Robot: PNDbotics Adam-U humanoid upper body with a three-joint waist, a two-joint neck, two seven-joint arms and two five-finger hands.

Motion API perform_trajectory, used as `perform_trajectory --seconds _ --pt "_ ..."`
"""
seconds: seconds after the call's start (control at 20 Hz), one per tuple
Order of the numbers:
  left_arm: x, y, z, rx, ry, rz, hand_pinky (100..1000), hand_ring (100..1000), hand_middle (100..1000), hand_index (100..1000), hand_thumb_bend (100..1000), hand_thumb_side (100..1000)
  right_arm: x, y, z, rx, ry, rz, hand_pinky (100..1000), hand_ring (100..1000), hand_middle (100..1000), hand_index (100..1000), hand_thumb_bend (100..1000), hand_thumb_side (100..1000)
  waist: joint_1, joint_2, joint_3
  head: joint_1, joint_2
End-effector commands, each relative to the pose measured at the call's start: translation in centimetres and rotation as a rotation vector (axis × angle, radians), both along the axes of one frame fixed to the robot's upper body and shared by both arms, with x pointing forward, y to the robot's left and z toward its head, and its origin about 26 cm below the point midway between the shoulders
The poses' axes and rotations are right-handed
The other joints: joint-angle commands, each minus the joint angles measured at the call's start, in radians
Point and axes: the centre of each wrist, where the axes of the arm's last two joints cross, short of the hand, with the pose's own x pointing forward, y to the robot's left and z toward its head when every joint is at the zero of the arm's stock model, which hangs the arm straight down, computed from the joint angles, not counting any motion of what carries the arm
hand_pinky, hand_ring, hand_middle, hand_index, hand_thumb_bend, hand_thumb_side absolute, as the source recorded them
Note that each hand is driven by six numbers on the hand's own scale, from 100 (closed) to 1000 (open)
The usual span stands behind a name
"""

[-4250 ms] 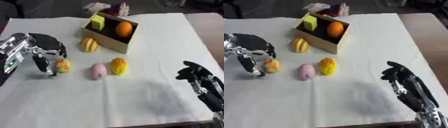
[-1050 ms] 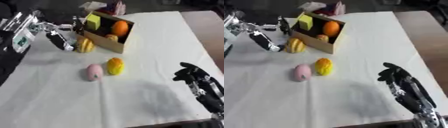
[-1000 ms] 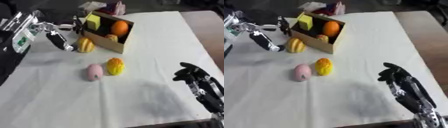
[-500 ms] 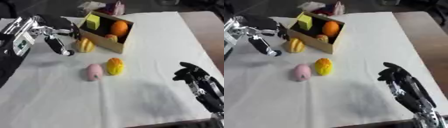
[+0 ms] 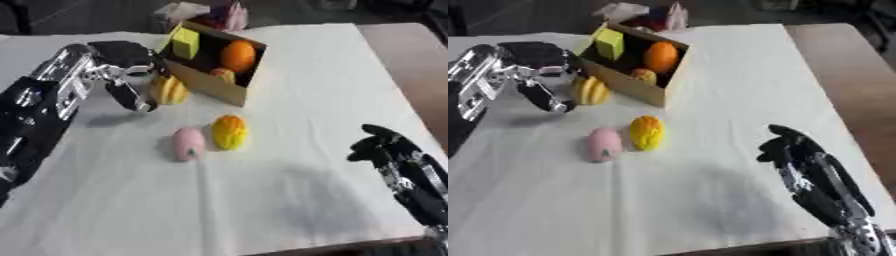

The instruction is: Pick up objects on the table and place them in the box.

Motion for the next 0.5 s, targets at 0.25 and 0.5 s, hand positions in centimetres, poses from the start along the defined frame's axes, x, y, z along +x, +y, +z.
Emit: perform_trajectory --seconds 0.25,0.5 --pt "0.8 0.6 -0.3 -0.017 -0.027 0.036 780 753 763 867 327 330 0.1 0.1 0.7 -0.005 -0.025 0.015 698 626 632 881 100 582 -0.004 -0.013 -0.005 0.006 0.001" --pt "1.2 1.1 -1.6 -0.028 -0.002 0.072 742 666 662 791 280 312 0.1 0.2 0.8 0.000 -0.026 0.021 699 626 631 882 100 583 -0.006 -0.011 -0.009 0.009 -0.001"
